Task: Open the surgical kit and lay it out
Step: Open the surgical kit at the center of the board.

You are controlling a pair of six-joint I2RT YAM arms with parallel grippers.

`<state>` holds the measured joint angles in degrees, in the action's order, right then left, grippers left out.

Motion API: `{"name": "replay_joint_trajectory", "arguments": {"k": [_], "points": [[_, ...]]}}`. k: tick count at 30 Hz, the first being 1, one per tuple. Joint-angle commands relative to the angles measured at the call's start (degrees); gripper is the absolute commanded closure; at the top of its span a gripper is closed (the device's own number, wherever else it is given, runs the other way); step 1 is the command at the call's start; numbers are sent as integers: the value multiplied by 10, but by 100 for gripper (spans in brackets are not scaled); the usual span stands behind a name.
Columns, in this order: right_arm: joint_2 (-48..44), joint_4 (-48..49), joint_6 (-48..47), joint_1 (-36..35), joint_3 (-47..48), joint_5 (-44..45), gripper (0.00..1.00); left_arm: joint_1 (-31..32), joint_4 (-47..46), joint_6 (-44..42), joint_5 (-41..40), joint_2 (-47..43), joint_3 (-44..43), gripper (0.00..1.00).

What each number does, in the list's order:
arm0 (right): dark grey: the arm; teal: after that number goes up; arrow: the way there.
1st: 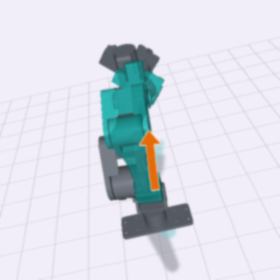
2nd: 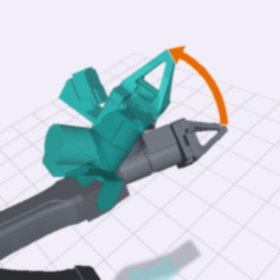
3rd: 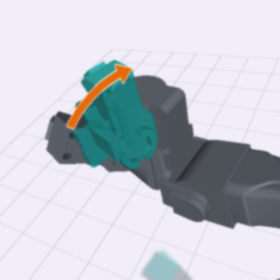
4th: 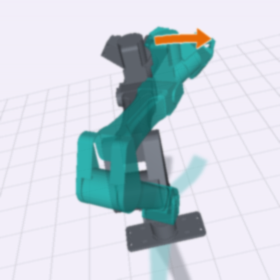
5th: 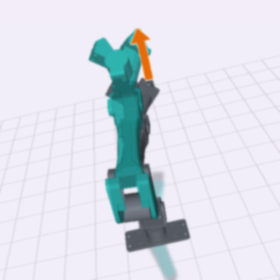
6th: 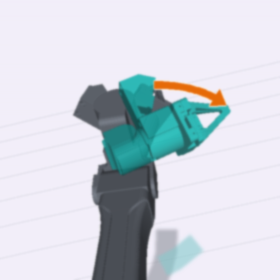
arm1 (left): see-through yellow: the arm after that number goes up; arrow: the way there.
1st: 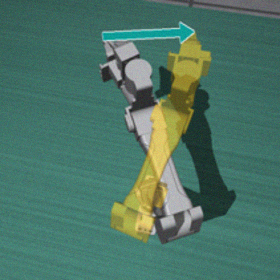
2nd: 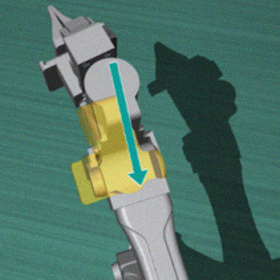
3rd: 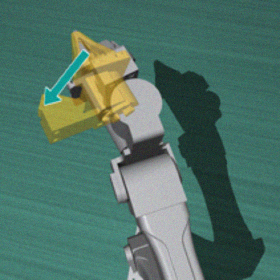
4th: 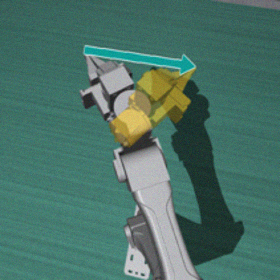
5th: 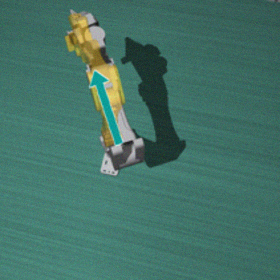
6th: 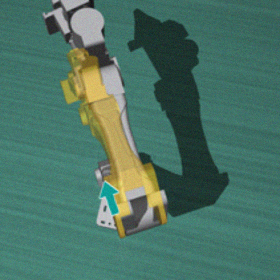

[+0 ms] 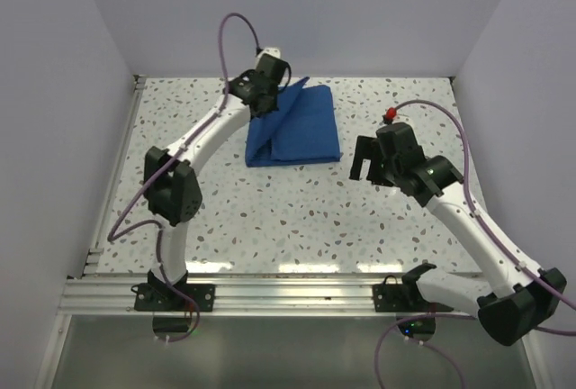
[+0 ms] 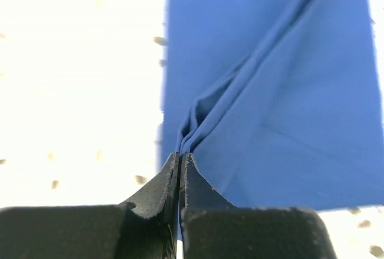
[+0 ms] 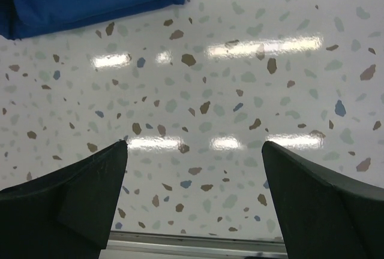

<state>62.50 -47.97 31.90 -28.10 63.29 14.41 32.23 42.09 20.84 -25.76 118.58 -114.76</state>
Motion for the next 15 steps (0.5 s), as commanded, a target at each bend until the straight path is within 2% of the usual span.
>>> {"name": "replay_joint_trajectory", "arguments": {"k": [1,6,8,9,10,12,13,15], "points": [[43,56,0,0,63,-15,2,-80,-26,-18,-18,-94,68,100],[154,80,-2,0,128,-32,2,-218,-71,3,15,-177,256,100],[223,80,-3,-4,181,-49,2,-252,-89,14,26,-209,338,100],[251,78,-2,-6,202,-56,2,-278,-95,24,38,-217,362,93],[277,76,-1,-8,249,-79,2,-289,-100,26,47,-229,384,62],[363,58,0,-17,307,-98,3,-303,-115,25,62,-239,438,30],[392,46,-3,-21,377,-103,3,-303,-121,23,65,-242,454,1],[487,3,-9,-39,457,-111,4,-304,-133,20,70,-252,487,0]]}}
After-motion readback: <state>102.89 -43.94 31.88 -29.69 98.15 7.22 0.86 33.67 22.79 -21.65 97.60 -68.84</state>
